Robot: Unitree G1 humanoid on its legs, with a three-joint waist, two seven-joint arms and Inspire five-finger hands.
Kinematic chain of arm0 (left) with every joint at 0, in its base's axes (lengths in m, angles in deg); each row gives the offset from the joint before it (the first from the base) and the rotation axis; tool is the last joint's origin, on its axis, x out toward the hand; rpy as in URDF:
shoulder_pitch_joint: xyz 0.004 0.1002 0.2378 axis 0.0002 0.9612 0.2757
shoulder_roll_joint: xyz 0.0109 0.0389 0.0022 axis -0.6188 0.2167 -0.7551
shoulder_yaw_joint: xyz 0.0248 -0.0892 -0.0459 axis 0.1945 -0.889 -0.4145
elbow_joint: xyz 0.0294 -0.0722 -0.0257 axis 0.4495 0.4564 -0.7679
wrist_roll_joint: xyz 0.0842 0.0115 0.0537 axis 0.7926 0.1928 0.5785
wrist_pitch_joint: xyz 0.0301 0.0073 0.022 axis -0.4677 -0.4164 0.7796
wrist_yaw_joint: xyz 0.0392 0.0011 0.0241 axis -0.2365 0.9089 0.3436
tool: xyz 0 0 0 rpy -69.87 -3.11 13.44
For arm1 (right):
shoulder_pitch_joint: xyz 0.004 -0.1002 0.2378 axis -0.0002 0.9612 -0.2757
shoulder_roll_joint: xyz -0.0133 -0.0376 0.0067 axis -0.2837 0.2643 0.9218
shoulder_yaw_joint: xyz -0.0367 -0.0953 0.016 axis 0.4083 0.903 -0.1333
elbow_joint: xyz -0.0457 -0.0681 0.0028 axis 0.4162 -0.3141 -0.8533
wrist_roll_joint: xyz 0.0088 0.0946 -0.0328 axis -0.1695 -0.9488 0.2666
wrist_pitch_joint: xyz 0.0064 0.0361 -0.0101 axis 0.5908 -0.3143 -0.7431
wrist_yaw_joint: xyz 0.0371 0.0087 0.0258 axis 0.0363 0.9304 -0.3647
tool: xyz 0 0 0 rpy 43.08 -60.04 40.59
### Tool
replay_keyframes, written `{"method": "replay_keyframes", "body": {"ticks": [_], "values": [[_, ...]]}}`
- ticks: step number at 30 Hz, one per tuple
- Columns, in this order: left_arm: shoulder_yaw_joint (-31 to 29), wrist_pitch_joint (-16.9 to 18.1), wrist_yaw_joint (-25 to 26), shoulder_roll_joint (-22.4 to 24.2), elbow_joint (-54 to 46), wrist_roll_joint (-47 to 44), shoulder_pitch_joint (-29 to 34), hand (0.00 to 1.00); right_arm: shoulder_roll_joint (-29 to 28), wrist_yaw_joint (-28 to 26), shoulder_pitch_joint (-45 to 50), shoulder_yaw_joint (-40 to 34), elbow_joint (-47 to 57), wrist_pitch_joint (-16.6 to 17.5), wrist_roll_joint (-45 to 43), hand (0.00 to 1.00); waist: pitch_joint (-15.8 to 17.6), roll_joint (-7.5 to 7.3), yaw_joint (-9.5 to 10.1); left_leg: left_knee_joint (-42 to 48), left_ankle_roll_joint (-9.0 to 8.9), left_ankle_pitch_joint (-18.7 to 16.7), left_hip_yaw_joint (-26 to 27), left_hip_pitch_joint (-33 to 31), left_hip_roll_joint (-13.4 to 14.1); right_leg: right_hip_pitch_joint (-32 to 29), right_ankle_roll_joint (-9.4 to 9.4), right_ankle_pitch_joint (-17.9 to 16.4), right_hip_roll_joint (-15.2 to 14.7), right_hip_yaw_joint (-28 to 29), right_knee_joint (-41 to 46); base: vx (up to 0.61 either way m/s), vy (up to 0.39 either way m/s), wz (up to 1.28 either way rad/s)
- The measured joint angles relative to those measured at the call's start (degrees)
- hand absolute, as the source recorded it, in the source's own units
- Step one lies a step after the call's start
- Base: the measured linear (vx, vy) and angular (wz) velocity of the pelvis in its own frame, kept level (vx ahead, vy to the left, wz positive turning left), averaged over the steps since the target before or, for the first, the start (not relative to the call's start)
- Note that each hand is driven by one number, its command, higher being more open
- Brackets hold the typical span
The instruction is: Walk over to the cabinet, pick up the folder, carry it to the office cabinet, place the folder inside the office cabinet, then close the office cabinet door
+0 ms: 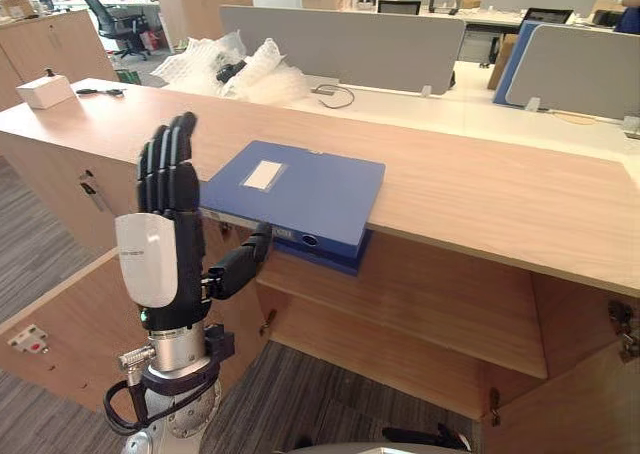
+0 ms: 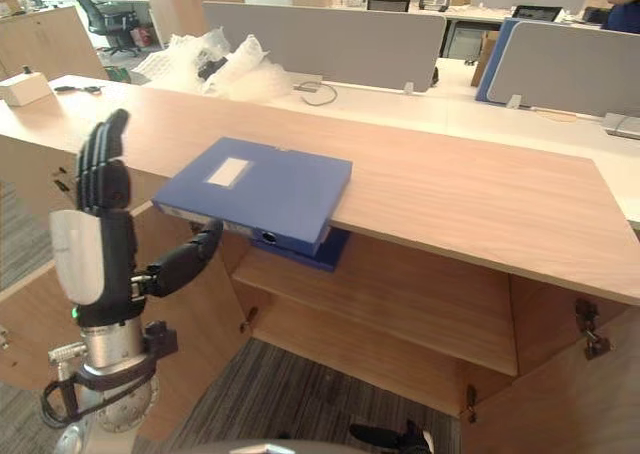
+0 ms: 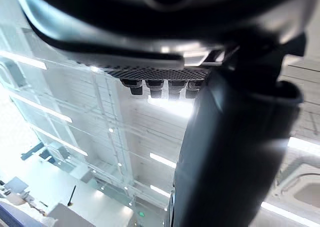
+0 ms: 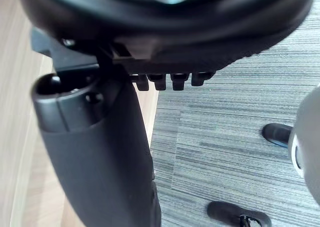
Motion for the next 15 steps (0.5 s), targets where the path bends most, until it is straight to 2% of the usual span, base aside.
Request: {"method": "replay_keyframes", "body": {"ticks": [8, 15], "values": [[0.03, 0.48, -2.78, -6.79, 3.46, 2.27, -0.03, 1.0, 0.4, -0.58, -0.42, 2.1, -1.56, 0.15, 0.07, 1.0, 0.12, 0.08, -0.55, -0.29, -0.64, 0.67, 0.15, -0.35, 0.29, -0.02, -0.54, -0.34, 0.54, 1.14, -1.2, -0.01, 0.001, -0.02], [0.0, 0.67, -4.1, -11.09, 5.35, 3.92, -0.77, 1.0, 1.08, -0.9, -0.45, 2.08, -2.15, 0.16, 0.46, 1.0, 0.18, -0.06, -0.94, -0.26, -0.52, 1.16, 0.81, -0.47, 0.8, -0.47, -0.6, -0.33, 0.94, 2.26, -1.39, -0.01, -0.003, -0.05]]}}
